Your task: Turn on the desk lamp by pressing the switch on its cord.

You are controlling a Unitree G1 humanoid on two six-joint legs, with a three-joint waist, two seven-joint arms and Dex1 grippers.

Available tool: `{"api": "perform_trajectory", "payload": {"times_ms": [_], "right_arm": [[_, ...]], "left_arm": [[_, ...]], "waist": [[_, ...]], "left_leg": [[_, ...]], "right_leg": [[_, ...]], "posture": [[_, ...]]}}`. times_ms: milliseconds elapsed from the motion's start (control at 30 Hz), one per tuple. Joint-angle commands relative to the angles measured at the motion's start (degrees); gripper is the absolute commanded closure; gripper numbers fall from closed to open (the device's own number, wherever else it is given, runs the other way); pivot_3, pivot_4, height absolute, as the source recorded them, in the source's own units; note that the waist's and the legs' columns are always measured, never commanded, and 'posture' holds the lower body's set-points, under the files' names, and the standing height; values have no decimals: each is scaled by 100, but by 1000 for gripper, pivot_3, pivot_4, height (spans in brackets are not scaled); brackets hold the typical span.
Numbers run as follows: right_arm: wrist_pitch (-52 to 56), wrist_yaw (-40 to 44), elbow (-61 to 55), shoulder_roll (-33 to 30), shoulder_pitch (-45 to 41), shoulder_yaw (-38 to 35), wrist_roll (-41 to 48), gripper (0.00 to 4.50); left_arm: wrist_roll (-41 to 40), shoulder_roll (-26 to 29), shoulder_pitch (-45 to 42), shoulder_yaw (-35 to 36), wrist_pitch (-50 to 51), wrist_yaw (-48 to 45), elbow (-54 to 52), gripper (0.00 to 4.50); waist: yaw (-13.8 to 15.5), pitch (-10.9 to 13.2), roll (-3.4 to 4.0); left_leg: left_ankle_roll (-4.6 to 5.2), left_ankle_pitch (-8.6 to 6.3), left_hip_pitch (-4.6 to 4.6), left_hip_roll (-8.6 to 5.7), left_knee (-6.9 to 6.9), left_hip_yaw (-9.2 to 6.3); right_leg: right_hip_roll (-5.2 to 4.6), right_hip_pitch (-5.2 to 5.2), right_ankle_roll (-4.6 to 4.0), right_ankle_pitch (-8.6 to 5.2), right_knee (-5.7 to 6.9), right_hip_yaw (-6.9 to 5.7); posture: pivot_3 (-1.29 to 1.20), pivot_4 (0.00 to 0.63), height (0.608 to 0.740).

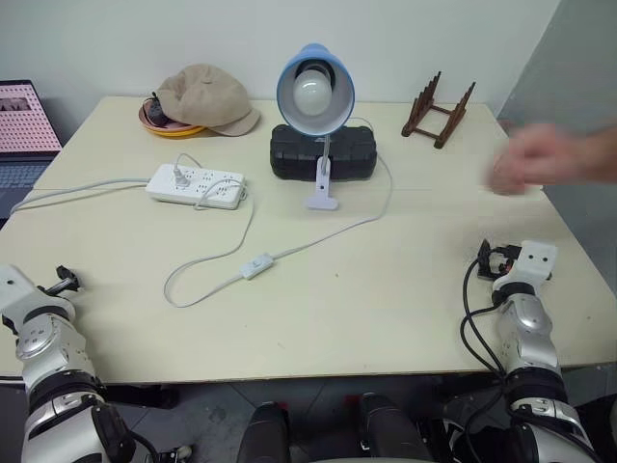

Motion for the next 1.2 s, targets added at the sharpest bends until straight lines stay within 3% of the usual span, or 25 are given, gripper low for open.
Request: {"api": "perform_trajectory", "payload": {"times_ms": [33,600,700,767,900,1000,1100,1200], "right_arm": [[76,-60,33,-5,-2,-65,69,0],[45,-35,290,-180,-203,-56,6,0],[176,117,-102,-270,-57,16,-15,0],[412,593,-671,-535,51,168,19,0],[1786,2521,-2223,-1419,271,518,967,0],[2781,3345,-2927,-1827,409,733,1569,0],[3947,4446,-4052,-2438,621,1086,2496,0],[4420,4898,-4525,-2736,699,1293,2795,0]], "left_arm": [[40,181,-98,-127,-31,-81,-17,13],[-127,260,219,-40,-11,-26,-269,13],[-6,351,245,-198,89,-142,-427,13],[123,627,228,-488,297,-671,-787,13],[-535,1354,108,-1230,1693,-3120,-2476,13],[-834,1694,-104,-1646,2605,-4036,-3129,13],[-1258,2101,-311,-2498,3632,-5347,-4311,13],[-1293,2275,-325,-3095,4053,-6042,-5013,13]], "waist": [[0,0,0],[0,-5,-8],[-1,-5,-9],[7,-1,-6],[31,15,1],[32,11,5],[14,20,19],[7,26,28]], "left_leg": [[0,0,0,0,0,0],[0,0,0,-1,1,4],[0,0,0,-1,2,5],[0,0,0,-2,1,5],[-1,0,-29,-1,0,1],[-1,0,-30,-2,0,1],[-1,-1,-21,-2,-7,2],[-2,-2,-34,-2,-7,2]], "right_leg": [[0,0,0,0,0,0],[-4,1,-28,-15,-3,3],[-5,1,-28,-15,-3,3],[-5,1,-28,-15,-3,3],[-4,-21,-32,-19,-3,-2],[-7,-21,-33,-19,-6,-3],[-7,-10,-39,-29,-11,-3],[-8,-21,-40,-38,-9,-2]], "posture": [[0,150,740],[0,150,740],[0,150,740],[0,150,740],[0,150,740],[0,150,740],[0,150,740],[0,150,740]]}}
